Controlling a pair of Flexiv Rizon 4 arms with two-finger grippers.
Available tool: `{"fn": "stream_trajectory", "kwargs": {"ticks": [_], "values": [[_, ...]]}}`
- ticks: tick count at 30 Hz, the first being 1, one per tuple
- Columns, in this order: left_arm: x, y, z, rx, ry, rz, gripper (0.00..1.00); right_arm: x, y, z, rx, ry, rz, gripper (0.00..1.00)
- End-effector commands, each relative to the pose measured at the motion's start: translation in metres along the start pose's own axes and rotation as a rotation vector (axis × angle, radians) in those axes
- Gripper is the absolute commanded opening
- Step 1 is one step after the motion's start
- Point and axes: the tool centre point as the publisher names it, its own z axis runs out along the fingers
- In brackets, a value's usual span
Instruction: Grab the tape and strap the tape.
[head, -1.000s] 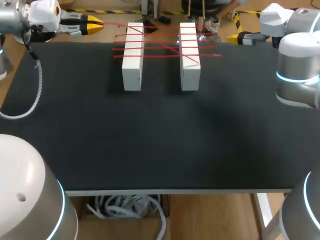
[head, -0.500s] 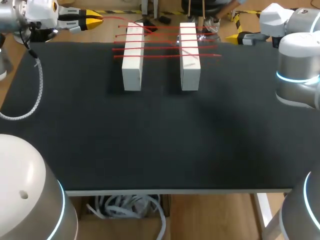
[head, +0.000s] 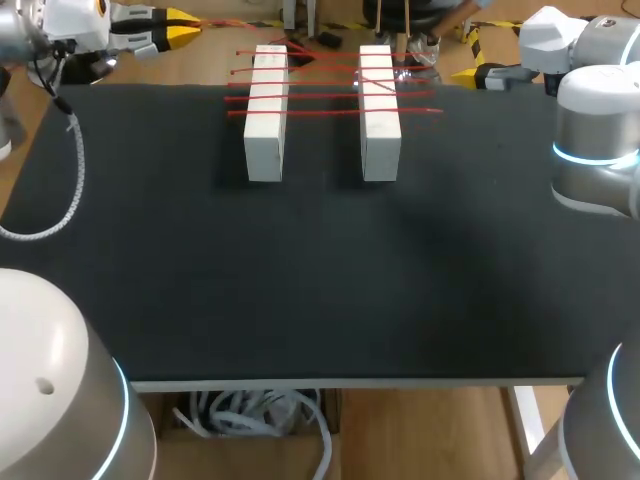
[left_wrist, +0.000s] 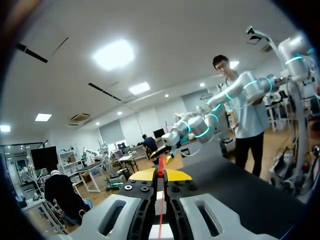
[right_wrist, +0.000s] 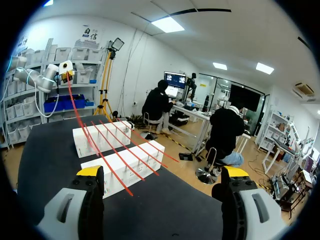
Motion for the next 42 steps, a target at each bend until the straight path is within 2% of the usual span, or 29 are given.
{"fn": "stream_trajectory", "kwargs": {"ticks": [1, 12, 22, 32, 36, 42], "values": [[-0.002, 0.0, -0.002, 0.014, -0.005, 0.006, 0.0, 0.0, 0.0, 0.0, 0.003, 0.002, 0.0, 1.0], [-0.006, -0.007, 0.002, 0.017, 0.015, 0.021, 0.0, 0.0, 0.0, 0.0, 0.003, 0.002, 0.0, 1.0], [-0.003, -0.01, -0.003, 0.144, 0.01, -0.047, 0.0, 0.0, 0.0, 0.0, 0.003, 0.002, 0.0, 1.0], [0.009, -0.001, -0.005, 0.225, 0.016, -0.111, 0.0, 0.0, 0.0, 0.0, 0.003, 0.002, 0.0, 1.0], [0.013, 0.007, -0.006, 0.232, 0.014, -0.118, 0.0, 0.0, 0.0, 0.0, 0.003, 0.002, 0.0, 1.0], [0.013, 0.007, -0.006, 0.228, 0.016, -0.119, 0.0, 0.0, 0.0, 0.0, 0.003, 0.002, 0.0, 1.0]]}}
